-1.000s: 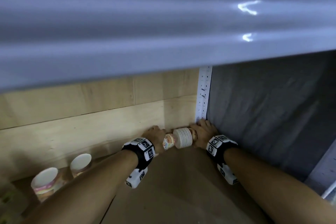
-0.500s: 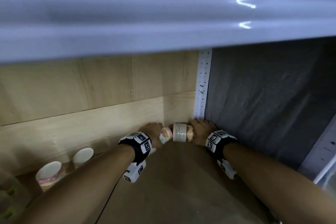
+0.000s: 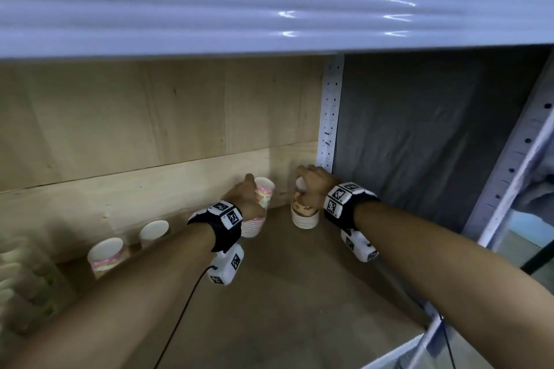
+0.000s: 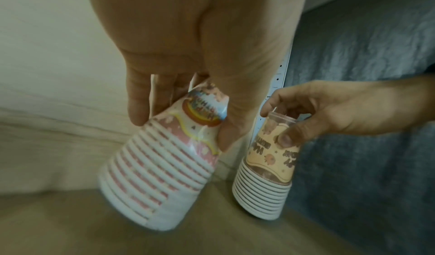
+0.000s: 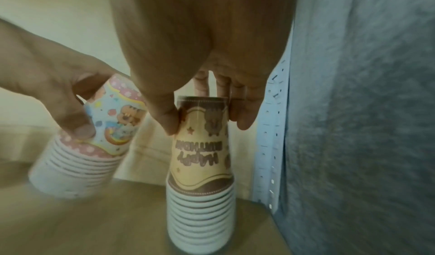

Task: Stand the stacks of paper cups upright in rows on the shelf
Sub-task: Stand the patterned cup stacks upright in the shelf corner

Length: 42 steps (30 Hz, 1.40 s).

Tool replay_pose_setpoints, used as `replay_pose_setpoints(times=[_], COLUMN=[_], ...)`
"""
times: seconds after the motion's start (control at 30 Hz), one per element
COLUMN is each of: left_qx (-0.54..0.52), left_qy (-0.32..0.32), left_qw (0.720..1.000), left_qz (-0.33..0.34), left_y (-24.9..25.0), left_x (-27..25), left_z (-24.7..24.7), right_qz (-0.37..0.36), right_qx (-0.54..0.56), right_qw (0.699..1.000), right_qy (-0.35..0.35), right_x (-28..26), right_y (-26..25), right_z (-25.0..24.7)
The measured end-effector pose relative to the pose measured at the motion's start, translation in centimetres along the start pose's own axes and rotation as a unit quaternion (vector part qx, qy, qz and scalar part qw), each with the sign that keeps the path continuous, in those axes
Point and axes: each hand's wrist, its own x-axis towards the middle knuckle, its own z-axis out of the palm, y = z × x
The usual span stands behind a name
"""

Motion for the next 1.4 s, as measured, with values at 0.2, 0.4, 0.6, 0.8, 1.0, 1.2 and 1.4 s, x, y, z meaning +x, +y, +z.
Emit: replay_pose_setpoints(times=[0.2,0.4,0.6,0.8,1.0,1.2,1.4], left_qx=[-0.082,-0.13,-0.129,-0.119,-0.071,0.053,0.111], left_qy=[0.012,0.023,0.012,-0.018,-0.043,-0.111,-0.146], left_qw=[0.996,0.99,0.99,0.991,0.997,0.991,0.98], left_qz=[-0.025,-0.045,-0.064,-0.057,-0.005,0.049,0.08], left_y=[-0.1,-0.1,-0.5,-0.5,0.9,2.8,3.4], left_x=[-2.0,-3.7,-4.9,-5.0,-4.4,-4.2,-3.8], left_z=[-0.1,0.6,1.7,0.6,-2.8,-4.4,-4.0], right_qz=[-0.008,-0.014,-0.002,0.0,-0.005,-0.012,-0.035], right_qx=[0.068,0.092,0.093,0.081,0.09,0.091,0.096], right_qw=[0.998,0.995,0.994,0.995,0.994,0.993,0.988], right_qy=[-0.016,-0.047,-0.053,-0.066,-0.064,-0.077,-0.116], right_x=[-1.2,-2.3,-3.2,-3.7,-4.0,-3.8,-2.9], right_y=[-2.3,-4.0,-4.7,-4.5,-4.3,-4.9,-5.1], right_z=[-1.0,-0.7,-0.2,-1.2,-3.4,-3.7,-2.9])
